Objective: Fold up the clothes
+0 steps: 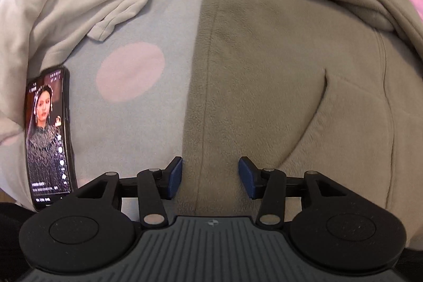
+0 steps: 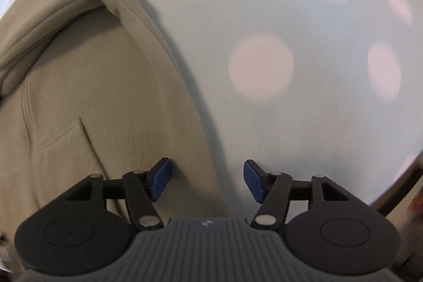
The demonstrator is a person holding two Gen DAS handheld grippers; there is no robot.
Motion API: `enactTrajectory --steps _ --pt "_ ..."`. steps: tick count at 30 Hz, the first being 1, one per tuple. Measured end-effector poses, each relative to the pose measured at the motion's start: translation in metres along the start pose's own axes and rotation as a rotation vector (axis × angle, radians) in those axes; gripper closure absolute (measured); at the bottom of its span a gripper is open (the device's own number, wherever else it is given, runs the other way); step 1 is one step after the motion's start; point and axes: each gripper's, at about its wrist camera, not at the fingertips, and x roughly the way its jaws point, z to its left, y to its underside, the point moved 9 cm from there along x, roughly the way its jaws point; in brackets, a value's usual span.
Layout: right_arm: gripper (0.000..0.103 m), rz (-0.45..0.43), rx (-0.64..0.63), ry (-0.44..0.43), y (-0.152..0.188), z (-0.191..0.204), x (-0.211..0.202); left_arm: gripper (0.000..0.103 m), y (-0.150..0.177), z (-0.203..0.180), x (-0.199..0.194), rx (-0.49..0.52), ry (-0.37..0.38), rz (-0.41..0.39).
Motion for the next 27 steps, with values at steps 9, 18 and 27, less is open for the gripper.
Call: enactTrajectory --steps 9,18,27 --pt "0.051 0.031 -0.086 -0.058 0.037 0.027 -0.005 0.058 0.008 0.013 0.003 -0.045 0.044 0.049" --pt "0.083 -0.085 -0.131 -0.078 0.031 0.045 -0.033 0.094 0.008 0.018 -0.007 -0.029 0.065 0.002" --pt "0.084 -0.282 -0.087 -0.255 0.000 0.068 -0.083 0.095 -0.021 0.012 -0.057 -0.119 0.220 -0.160"
